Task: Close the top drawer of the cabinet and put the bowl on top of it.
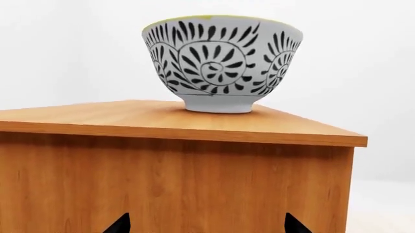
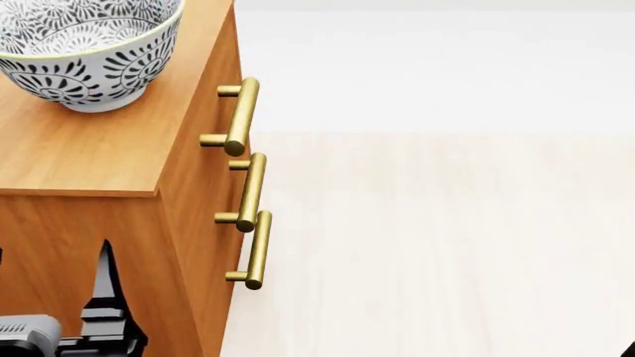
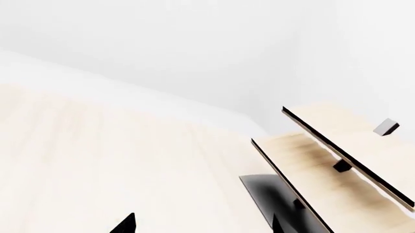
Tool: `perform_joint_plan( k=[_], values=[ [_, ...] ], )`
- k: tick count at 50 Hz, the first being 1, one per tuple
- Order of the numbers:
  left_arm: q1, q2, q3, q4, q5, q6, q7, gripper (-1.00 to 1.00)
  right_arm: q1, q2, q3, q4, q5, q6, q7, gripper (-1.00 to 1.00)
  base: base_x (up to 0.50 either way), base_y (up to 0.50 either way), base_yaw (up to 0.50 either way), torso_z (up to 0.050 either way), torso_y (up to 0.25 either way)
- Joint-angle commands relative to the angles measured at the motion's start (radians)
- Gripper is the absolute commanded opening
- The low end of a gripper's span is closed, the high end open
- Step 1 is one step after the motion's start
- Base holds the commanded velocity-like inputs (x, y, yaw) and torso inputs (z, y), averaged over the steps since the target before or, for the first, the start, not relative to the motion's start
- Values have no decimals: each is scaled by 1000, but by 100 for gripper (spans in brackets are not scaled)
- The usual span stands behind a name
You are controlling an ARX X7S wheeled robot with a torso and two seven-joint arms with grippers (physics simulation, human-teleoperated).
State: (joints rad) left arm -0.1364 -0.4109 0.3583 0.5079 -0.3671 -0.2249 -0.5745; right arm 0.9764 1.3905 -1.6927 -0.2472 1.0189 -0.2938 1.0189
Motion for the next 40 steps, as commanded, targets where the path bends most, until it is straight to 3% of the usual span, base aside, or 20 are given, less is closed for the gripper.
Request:
perform_joint_plan(
  k=[1,40],
  values=[
    [17,1,1,-23,12,42,6,100,24,9,14,-53,-26,33,10,100,0,0,0,0,0],
    [43,-32,-12,75,21,41,-28,100,66,97,50,-232,-109,73,50,100,0,0,0,0,0]
  ],
)
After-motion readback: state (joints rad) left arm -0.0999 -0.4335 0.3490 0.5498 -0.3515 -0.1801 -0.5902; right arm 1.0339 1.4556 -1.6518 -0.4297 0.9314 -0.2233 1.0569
